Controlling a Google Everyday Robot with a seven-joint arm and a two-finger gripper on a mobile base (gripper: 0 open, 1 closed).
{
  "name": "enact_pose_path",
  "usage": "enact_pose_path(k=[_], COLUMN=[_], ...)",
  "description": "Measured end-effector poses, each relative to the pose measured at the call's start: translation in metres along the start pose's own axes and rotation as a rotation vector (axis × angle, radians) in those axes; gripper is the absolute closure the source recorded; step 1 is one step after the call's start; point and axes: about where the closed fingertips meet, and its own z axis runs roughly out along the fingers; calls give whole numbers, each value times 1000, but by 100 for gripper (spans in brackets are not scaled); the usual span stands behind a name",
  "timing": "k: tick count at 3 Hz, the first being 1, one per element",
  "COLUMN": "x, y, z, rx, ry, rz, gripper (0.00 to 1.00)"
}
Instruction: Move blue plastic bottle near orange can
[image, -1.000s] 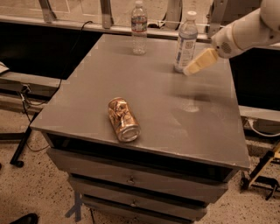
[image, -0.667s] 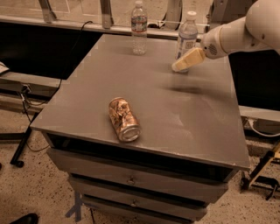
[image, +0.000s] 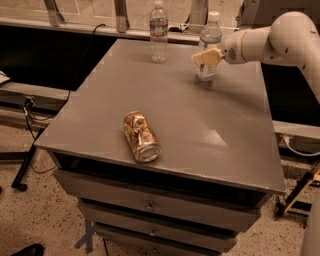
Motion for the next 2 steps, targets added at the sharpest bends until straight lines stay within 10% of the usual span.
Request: enact_pose_path(k=[2], x=[-32], y=[12], z=[-53], rx=[11], ry=[-81], rz=[20], gripper=[93])
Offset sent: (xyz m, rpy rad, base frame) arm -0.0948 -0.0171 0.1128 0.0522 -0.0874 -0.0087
